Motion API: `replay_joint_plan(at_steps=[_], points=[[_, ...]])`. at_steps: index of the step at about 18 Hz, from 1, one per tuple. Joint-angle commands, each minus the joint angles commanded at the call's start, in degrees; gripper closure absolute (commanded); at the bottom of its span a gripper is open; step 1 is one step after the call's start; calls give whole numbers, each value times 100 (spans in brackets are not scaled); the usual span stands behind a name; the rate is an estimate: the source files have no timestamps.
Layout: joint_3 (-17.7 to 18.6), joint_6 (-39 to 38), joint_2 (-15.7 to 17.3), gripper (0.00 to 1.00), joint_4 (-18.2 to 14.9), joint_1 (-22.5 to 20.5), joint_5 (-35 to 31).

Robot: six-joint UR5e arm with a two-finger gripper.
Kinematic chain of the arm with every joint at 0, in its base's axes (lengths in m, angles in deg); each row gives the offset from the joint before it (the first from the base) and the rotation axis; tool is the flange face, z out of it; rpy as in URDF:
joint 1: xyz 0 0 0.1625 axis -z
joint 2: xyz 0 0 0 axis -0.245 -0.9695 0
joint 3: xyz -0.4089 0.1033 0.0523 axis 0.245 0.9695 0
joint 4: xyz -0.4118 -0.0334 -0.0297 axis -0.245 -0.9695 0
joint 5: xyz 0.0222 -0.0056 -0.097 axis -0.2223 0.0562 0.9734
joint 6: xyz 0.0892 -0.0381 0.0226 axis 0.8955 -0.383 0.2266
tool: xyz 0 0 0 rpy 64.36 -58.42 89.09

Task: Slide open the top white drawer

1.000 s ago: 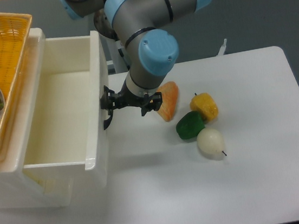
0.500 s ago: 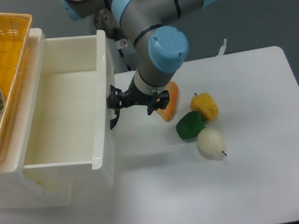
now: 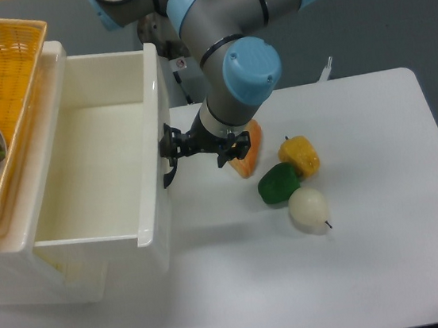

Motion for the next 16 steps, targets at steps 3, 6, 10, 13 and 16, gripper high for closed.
replay_joint_plan(at_steps=[3, 6, 10, 13, 16], points=[[-9, 141, 0, 0, -150, -9, 27], [-18, 150, 9, 0, -167, -9, 27], [-88, 158, 44, 0, -150, -114, 1], [-185, 316, 79, 0, -97, -298, -43], [-194, 737, 97, 0, -71, -483, -314]])
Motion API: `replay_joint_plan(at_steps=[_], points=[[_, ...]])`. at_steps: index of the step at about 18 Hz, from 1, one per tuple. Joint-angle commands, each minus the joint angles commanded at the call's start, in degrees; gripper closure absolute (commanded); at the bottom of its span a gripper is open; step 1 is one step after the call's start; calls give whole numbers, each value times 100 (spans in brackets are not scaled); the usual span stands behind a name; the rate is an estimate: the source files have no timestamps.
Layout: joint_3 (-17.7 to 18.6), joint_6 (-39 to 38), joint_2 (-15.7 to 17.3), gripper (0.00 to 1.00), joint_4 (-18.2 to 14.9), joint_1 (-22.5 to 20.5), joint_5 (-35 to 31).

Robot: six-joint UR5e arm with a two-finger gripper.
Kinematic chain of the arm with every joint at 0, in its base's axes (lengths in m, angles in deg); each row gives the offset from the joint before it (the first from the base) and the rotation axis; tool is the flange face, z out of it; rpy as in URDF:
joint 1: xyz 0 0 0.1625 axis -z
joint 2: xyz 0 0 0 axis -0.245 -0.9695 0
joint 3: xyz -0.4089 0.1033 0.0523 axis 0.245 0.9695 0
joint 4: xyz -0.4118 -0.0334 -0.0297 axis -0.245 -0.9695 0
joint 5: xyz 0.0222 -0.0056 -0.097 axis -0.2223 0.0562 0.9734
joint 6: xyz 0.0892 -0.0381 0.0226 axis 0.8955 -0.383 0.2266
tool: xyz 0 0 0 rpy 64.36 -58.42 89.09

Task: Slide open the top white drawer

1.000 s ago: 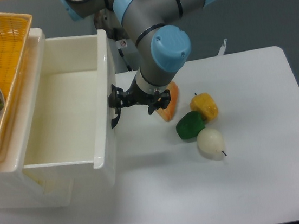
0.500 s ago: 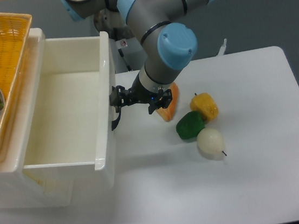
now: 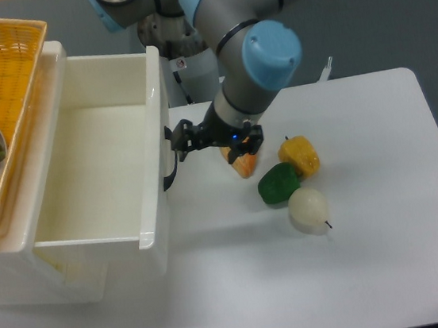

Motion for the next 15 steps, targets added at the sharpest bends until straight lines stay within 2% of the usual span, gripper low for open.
replay_joint_plan(at_steps=[1, 4, 7, 11, 15], points=[[0, 115, 9, 0, 9, -9, -175], [17, 204, -17, 0, 324, -27, -782], [-35, 422, -26, 0, 430, -53, -818], [79, 1073, -79, 0, 922, -115, -827], [88, 1118, -79, 0, 976, -159, -1029]])
